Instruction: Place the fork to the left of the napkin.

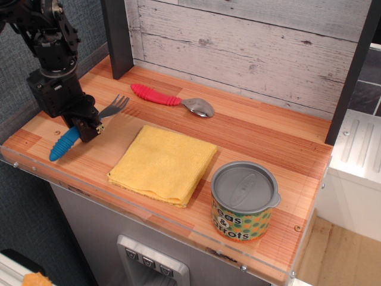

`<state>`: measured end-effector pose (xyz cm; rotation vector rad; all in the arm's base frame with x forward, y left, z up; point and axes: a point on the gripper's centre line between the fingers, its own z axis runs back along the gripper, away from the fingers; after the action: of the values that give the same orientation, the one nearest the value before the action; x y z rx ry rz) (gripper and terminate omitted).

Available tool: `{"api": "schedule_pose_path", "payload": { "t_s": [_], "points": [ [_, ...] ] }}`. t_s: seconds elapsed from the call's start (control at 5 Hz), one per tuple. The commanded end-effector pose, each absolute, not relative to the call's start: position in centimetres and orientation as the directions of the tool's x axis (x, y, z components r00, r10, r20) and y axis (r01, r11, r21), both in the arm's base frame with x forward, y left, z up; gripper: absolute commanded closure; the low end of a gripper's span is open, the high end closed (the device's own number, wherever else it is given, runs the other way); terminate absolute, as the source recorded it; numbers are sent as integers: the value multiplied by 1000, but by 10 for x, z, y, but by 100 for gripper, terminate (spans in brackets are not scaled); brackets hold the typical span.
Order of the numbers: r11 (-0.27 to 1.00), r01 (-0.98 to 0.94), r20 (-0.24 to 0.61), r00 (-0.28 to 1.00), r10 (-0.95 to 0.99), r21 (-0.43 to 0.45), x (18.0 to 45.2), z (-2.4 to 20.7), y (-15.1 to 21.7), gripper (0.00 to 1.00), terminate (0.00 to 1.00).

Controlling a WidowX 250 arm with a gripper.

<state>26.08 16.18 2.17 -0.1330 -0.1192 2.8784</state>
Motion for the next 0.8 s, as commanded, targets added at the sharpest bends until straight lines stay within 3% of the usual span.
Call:
{"api": "schedule_pose_path", "payload": {
  "t_s": [0.0,0.2,0.6],
  "points": [
    [-950,-288,-108,-948,301,-117,259,29,148,100,0],
    [-941,-316,-112,-937,329,-124,259,30,148,0,0],
    [-941,-311,-135,-935,328,-130,260,44,148,0,0]
  ]
}}
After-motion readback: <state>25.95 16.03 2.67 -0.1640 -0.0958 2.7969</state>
